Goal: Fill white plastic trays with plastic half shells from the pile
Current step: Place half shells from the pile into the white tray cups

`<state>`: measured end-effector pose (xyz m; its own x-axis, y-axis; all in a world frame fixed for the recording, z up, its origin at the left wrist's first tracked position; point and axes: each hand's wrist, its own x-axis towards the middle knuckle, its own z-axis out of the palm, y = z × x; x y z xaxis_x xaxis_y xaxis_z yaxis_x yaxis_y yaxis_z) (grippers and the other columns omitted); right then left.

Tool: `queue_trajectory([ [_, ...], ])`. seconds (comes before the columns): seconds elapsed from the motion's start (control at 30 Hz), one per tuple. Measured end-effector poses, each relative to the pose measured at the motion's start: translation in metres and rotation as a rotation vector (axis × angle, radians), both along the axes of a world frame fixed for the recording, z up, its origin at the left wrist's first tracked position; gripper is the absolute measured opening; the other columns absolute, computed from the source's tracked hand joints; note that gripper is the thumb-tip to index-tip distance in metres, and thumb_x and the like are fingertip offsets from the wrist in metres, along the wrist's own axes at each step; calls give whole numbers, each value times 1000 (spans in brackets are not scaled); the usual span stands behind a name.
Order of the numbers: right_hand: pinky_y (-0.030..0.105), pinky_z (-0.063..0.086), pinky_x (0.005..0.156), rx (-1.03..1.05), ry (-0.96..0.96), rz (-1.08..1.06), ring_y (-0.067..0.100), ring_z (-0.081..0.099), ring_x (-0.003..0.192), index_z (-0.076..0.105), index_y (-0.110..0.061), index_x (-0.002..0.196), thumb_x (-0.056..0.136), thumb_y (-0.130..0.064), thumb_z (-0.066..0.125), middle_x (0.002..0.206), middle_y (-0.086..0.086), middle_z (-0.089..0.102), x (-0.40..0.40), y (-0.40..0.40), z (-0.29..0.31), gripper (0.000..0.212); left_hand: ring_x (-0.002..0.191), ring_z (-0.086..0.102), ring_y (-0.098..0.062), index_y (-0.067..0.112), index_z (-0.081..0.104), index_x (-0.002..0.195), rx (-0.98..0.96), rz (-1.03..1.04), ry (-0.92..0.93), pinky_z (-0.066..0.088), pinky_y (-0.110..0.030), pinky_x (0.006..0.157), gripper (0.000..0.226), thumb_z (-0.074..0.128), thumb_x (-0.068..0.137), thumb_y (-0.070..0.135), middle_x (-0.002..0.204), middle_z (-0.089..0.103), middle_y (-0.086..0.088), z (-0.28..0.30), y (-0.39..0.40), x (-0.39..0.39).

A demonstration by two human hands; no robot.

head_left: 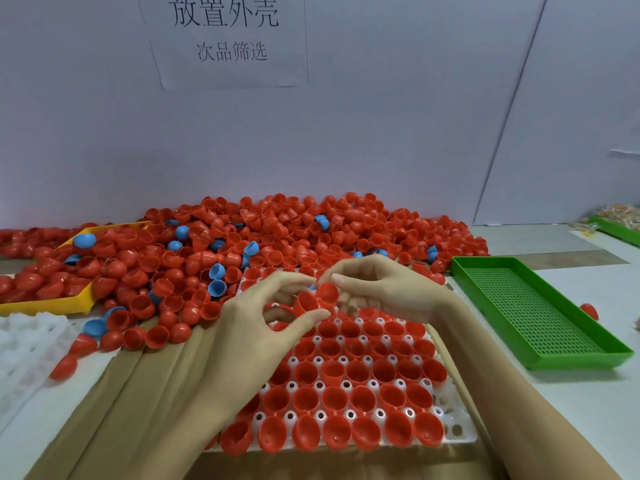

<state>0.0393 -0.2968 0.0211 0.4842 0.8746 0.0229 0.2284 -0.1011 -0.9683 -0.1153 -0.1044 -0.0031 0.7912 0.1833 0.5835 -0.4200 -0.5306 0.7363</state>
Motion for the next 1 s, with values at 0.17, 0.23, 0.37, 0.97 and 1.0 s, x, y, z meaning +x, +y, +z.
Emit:
queue_trajectory([
  [0.17, 26, 56, 82, 100, -193, -69, 13, 69, 83, 71, -13, 114, 99, -23, 74, 101, -2, 73, -8, 6, 4, 18, 106, 65, 0, 30, 68, 122, 76, 106, -9, 55, -13, 80, 54, 88, 72, 36, 104, 67, 21, 2, 2, -2],
  [0.23, 26, 57, 84, 136, -257, -117, 16, 72, 85, 70, -12, 108, 96, -22, 78, 101, -4, 72, -13, 12, 3, 18, 106, 64, 0, 29, 67, 124, 113, 114, -15, 55, -13, 81, 56, 88, 72, 36, 105, 65, 22, 3, 1, -3],
  [0.37, 24, 57, 75, 176, -394, -139, 22, 76, 95, 68, -10, 104, 92, -17, 81, 105, -2, 71, -21, 24, 1, 19, 105, 64, -3, 29, 65, 125, 122, 124, -36, 53, -13, 85, 58, 88, 73, 37, 105, 65, 19, 3, 1, -3],
  [0.97, 33, 62, 72, -41, -611, -171, 19, 74, 81, 66, -25, 125, 96, -13, 76, 100, -2, 70, -59, -14, 26, 33, 126, 64, -15, 24, 67, 134, -440, -459, 388, 46, -31, 111, 41, 64, 95, 36, 131, 71, 1, -1, 8, 6],
  [1.0, 28, 60, 70, -56, -652, -195, 16, 74, 80, 66, -24, 126, 96, -12, 76, 99, -3, 69, -64, -14, 24, 34, 128, 63, -16, 20, 65, 135, -495, -475, 398, 46, -33, 112, 45, 64, 94, 35, 131, 71, -1, -2, 4, 7],
])
